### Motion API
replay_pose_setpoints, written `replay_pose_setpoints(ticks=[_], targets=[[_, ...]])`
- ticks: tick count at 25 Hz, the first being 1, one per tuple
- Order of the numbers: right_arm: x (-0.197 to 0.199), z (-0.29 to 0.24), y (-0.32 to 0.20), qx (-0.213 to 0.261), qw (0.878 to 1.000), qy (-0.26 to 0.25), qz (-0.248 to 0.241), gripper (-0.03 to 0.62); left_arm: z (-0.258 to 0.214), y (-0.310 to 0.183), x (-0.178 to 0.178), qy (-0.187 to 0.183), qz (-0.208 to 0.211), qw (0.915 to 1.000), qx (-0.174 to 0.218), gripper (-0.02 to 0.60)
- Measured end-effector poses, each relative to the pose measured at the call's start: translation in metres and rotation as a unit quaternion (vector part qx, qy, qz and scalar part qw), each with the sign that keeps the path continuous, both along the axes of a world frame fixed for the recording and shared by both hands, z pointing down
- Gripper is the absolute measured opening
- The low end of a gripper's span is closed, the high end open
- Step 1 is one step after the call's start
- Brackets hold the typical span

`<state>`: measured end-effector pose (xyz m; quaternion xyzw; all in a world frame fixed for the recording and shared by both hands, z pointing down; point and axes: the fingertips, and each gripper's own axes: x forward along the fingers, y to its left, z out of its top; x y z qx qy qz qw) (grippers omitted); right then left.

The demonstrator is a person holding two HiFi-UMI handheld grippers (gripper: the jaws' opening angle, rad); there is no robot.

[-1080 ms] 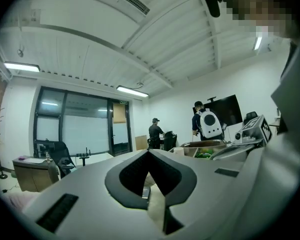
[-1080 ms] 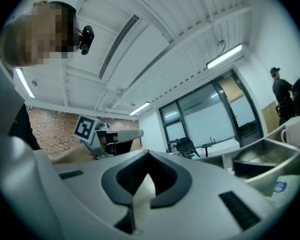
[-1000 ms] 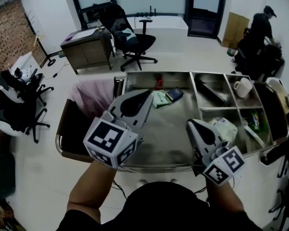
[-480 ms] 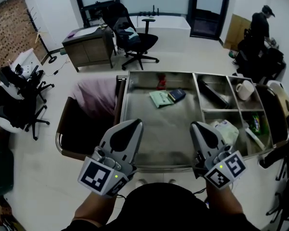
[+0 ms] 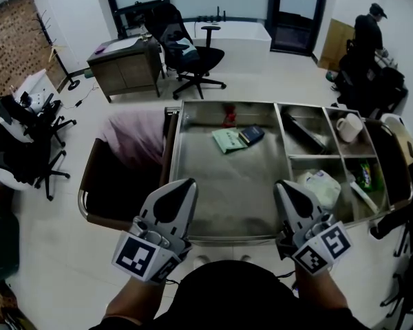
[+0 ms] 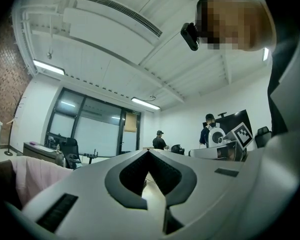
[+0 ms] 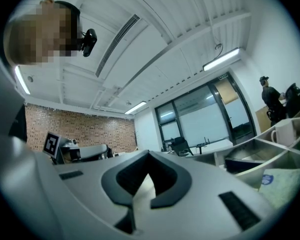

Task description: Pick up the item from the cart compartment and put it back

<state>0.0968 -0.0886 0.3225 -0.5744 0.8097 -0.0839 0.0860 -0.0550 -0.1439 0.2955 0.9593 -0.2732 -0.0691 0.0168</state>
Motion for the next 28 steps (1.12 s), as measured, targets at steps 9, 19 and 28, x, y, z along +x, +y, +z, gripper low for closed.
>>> replay_pose_setpoints(ticks=[9,19,28], targets=[[0.007,0.001,-0.001,-0.002,1.000,0.000,0.016,0.017,0.002,0.002,0.013,-0.008,0.008,0.9999,-0.003,0.000],[0.002,0.001,-0.001,-0.002,1.000,0.019,0.008,0.017,0.007,0.003,0.017,-0.018,0.013,0.9998,-0.004,0.000],[0.001,-0.001,-0.001,0.000,1.000,0.024,0.005,0.017,0.010,0.007,0.022,-0.018,0.020,0.9996,-0.009,0.000]])
